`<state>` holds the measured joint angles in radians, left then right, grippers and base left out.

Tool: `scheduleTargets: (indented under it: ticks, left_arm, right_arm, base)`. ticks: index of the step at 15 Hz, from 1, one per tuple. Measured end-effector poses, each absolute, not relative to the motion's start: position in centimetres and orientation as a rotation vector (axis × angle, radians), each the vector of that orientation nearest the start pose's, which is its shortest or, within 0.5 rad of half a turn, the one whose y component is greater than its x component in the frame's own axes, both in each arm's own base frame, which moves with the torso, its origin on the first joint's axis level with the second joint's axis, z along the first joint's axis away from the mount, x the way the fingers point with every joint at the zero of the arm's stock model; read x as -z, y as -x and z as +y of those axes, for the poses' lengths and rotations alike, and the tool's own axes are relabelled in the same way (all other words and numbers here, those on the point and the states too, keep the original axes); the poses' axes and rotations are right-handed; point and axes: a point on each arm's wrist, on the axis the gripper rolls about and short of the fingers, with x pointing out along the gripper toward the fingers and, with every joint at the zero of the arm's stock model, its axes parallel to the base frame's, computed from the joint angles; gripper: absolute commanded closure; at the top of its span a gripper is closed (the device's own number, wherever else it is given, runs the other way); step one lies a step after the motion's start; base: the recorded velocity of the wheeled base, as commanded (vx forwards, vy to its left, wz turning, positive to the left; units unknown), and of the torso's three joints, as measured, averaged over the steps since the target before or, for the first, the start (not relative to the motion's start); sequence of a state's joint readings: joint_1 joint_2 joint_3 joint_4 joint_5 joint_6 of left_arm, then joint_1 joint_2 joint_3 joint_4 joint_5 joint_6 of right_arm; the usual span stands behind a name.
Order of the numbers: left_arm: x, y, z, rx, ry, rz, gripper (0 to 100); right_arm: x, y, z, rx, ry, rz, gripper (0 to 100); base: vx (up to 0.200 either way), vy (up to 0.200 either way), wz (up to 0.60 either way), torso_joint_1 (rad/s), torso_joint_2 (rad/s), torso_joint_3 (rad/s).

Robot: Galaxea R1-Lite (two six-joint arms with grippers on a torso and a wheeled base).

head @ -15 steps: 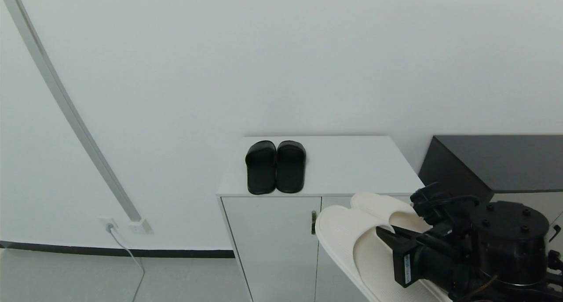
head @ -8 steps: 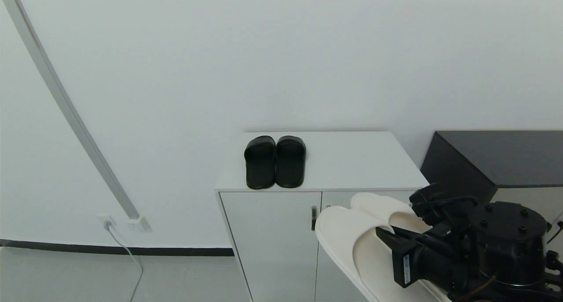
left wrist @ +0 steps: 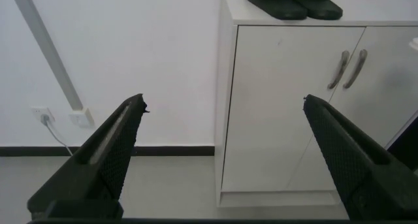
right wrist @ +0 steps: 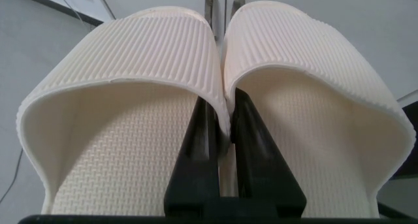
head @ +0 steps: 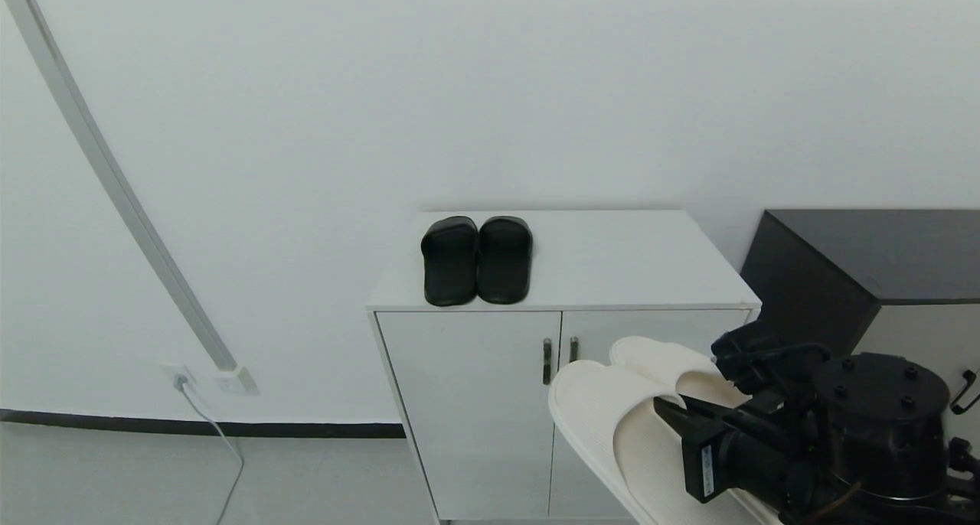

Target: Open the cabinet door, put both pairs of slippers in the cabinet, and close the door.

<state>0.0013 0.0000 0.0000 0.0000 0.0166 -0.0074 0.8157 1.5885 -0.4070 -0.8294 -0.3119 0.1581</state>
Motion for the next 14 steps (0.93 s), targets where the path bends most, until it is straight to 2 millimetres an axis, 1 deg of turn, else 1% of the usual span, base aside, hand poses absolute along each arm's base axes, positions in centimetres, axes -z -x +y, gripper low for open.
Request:
scheduleTargets:
  ticks: [7,14]
  left_arm:
    - [-7.55,2.28,0.04,-0.017,0.004,0.0,0]
    - [-7.55,2.28,0.02,-0.013,-0.001,0.0,0]
  right_arm:
    - [-13.09,-16.7,16.77,-0.475,0.039,0.343,100]
    - [-13.32,-16.25,17.17,-0.501,0.035,0.329,100]
  base:
    - [0.0,0.0,0.0,-0.228,0.54,0.31]
    - [0.0,0.0,0.0,-0.197,0.52,0.316]
